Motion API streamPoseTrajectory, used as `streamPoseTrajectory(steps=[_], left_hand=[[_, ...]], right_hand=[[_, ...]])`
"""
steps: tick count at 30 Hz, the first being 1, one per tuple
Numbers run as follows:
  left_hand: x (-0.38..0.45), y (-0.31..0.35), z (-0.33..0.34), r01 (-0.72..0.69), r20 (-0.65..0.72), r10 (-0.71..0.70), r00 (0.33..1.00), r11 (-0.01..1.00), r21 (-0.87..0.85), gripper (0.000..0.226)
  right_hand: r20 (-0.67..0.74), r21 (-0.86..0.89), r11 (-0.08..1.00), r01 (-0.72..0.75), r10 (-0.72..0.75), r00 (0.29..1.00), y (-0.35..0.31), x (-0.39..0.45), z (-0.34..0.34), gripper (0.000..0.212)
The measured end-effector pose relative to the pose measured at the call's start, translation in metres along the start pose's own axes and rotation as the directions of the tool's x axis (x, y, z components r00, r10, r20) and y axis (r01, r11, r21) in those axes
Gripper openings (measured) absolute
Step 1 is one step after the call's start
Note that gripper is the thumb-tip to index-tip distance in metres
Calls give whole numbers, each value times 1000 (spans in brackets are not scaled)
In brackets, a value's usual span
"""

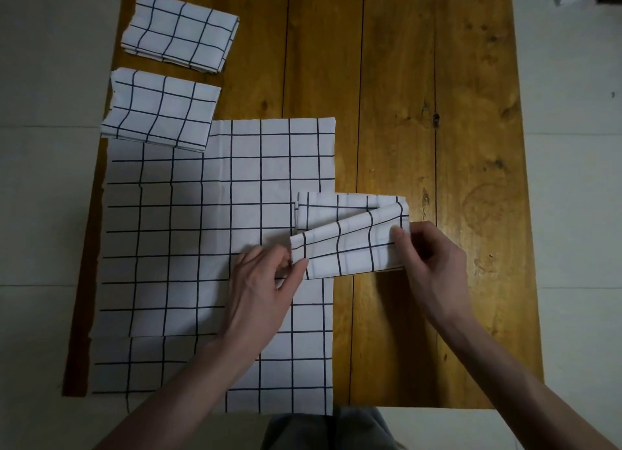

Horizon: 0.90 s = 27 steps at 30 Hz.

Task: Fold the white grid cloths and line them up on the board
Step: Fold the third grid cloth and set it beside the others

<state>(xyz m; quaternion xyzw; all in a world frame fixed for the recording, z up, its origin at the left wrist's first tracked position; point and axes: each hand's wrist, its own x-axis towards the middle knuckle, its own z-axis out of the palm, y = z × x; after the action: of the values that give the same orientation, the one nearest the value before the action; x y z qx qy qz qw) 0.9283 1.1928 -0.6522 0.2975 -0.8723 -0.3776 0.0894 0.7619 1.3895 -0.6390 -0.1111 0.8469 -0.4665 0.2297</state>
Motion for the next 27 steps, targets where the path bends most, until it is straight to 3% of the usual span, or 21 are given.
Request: streamPoseTrajectory(steps=[6,10,18,23,27], left_hand=[[11,10,4,20,-44,-21,999,999,-29,33],[22,19,7,103,-37,-107,994,989,-105,22],[48,29,17,122,-106,-119,987,992,24,19],[58,33,23,136,-97,-136,986,991,-9,18],[50,30,21,95,-4,-96,995,990,-108,11]], right_hand=[[-54,-93,996,5,-10,998,0,8,2,23],[-89,-217,976,38,-59,994,1,17,3,28],[-119,-431,900,67,-131,984,5,34,5,27],[-166,-383,923,28,-99,981,1,42,4,24],[-172,-107,994,2,-21,985,-4,38,-1,16]])
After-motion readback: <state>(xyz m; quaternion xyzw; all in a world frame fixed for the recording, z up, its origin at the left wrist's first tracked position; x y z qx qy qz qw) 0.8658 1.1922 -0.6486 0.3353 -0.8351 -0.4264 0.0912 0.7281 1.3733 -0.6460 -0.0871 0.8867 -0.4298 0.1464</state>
